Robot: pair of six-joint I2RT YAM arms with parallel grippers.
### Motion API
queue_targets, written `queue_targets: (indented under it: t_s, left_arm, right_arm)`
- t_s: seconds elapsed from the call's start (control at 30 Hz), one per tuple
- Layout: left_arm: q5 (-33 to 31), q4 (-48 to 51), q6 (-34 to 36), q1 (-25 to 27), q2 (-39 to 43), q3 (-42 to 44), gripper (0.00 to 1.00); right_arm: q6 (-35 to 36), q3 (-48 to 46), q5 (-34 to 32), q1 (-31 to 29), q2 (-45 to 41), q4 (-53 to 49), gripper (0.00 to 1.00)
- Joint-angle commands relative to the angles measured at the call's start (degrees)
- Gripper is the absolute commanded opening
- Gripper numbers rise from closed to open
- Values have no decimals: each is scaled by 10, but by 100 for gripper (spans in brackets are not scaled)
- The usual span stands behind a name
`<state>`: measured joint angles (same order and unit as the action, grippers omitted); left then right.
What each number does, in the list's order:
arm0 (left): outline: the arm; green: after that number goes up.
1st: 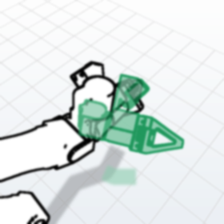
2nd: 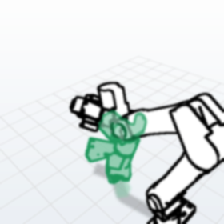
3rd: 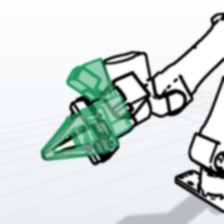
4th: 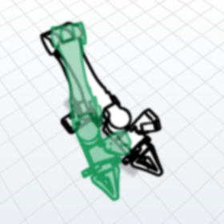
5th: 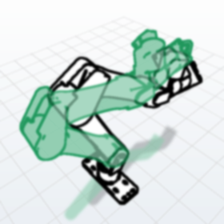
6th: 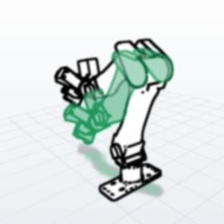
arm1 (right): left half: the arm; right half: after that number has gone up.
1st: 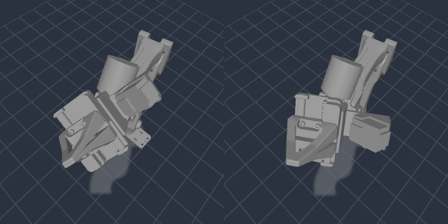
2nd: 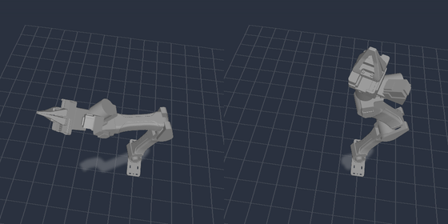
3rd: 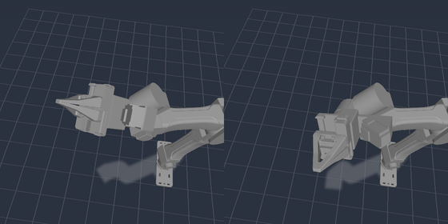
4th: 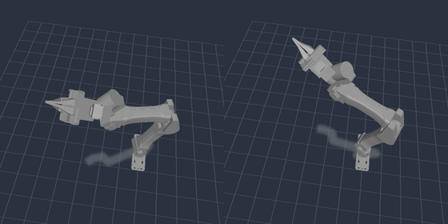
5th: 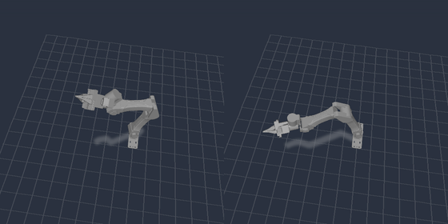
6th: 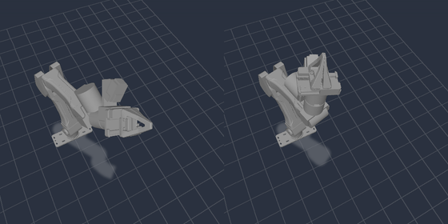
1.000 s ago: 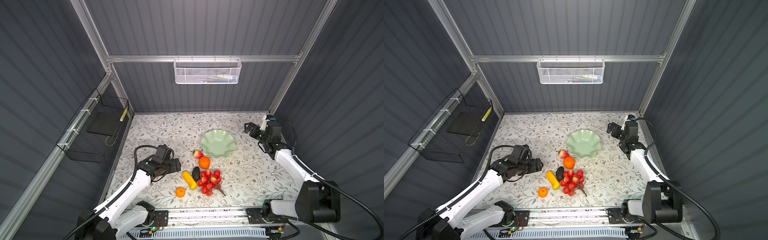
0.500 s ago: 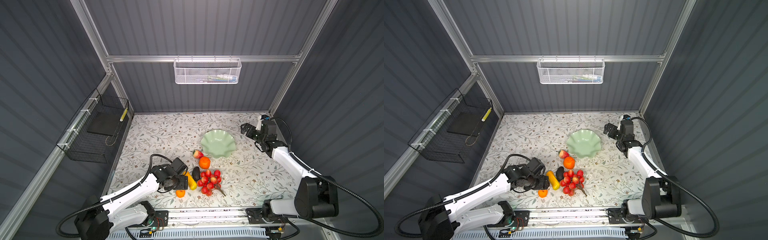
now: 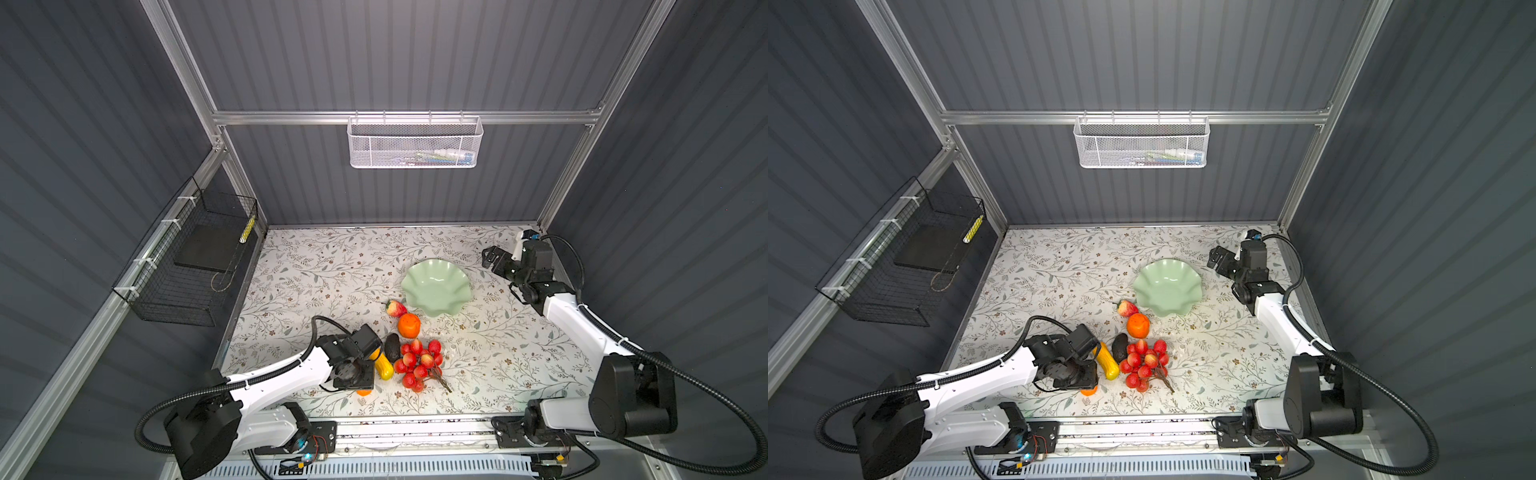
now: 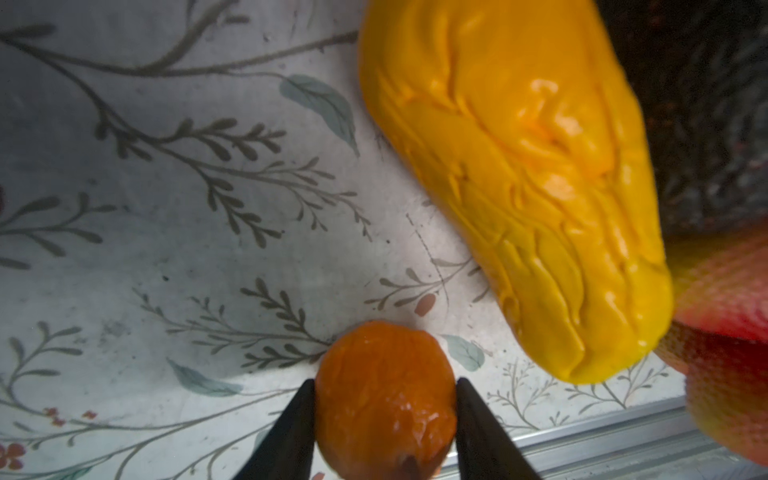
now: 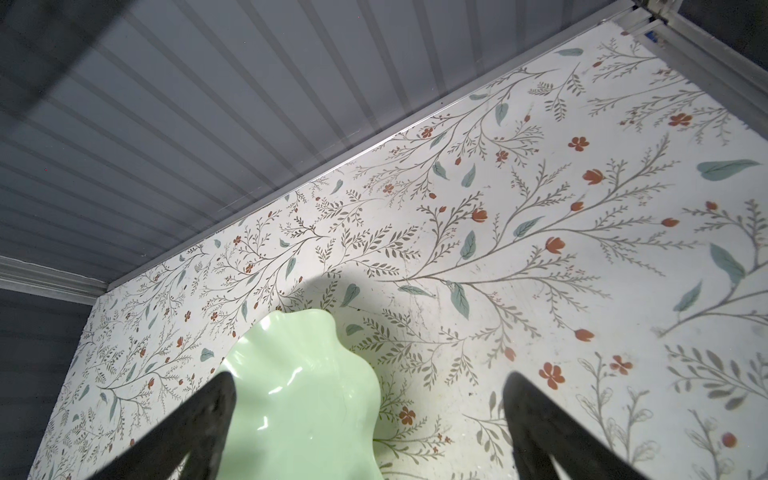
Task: Place and organize the fake fruits in the fruit bowl
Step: 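Reach the left gripper to the small tangerine and grasp it, then carry the tangerine with the left gripper and drop it into the green bowl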
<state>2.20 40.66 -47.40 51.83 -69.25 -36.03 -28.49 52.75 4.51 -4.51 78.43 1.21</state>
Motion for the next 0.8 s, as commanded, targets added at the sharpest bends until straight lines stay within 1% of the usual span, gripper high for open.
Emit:
queue_targets:
  t_s: [0.0, 0.13, 0.23, 0.3, 0.4, 0.5, 0.57, 0.63, 0.77]
  left_arm:
    - [1, 11, -4, 3, 11, 4, 43]
    - [-25, 55, 10, 4, 51, -50, 39]
    - [-75, 92, 38, 2, 66, -132, 39]
    - [-107, 101, 72, 2, 47, -192, 36]
    - [-138, 82, 134, -1, -23, -288, 36]
    - [-134, 20, 200, -15, -116, -370, 36]
    - [-110, -12, 239, -30, -189, -433, 36]
    - [-100, -20, 270, -42, -269, -523, 36]
    - [-58, -42, 320, -56, -397, -643, 36]
  right_arm:
    - [-8, 8, -6, -3, 10, -1, 99]
    - [-14, 9, 1, -3, 14, 3, 99]
    - [-8, 14, -4, -2, 16, -2, 99]
    - [-4, 18, -7, -1, 16, -7, 99]
    - [-4, 20, -7, -1, 15, -11, 99]
    - [-7, 19, -5, -1, 10, -16, 99]
    - [-6, 18, -7, 0, 1, -23, 99]
    - [-5, 12, -7, 3, -15, -33, 99]
    - [-2, -7, -1, 7, -50, -48, 99]
